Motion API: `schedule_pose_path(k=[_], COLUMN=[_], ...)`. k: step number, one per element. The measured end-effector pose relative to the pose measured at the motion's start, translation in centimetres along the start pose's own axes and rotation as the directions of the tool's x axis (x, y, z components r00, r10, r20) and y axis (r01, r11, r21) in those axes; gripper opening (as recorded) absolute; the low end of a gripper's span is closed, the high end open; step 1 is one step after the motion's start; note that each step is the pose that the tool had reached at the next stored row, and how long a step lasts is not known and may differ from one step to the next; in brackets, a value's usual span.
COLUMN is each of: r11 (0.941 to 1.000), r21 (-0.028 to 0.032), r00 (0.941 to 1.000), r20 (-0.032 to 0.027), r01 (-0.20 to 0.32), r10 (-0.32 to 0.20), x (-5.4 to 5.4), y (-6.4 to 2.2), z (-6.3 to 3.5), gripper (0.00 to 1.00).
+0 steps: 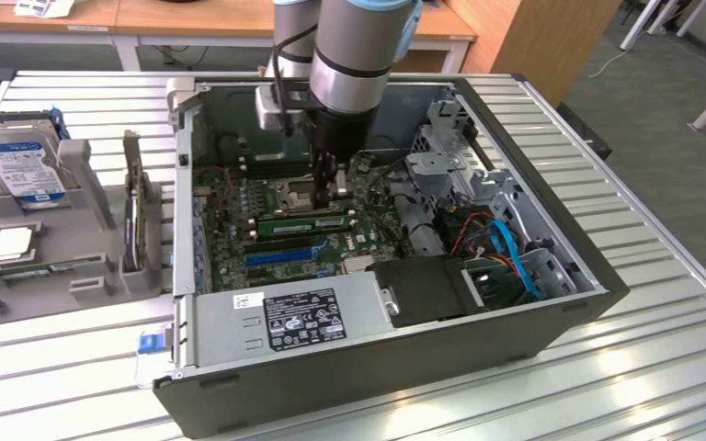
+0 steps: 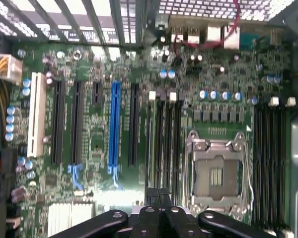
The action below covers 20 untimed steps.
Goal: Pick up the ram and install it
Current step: 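Press down the ram until it locks into place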
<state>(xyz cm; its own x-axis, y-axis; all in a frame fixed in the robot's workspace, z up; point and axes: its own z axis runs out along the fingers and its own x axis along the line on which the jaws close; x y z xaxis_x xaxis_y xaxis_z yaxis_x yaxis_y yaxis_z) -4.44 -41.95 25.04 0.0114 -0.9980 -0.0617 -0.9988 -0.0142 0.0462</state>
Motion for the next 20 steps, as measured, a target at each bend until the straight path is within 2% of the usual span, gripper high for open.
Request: schedule_pose_path(k=[5,15,20], r11=[1.0000,1.0000,1.0000], r21=[0.0001,0.0001,0.0000], r00=[1.0000,1.0000,1.0000], r20=[0.0001,0.0001,0.0001], r01=[0.000,0.000,0.000], r10=[0.000,0.000,0.000], x=[0.0,0.0,0.0], y=[1.34,3.49,3.92], z=[0.11,0.31,0.34], gripper=[0.10,0.10,0.10])
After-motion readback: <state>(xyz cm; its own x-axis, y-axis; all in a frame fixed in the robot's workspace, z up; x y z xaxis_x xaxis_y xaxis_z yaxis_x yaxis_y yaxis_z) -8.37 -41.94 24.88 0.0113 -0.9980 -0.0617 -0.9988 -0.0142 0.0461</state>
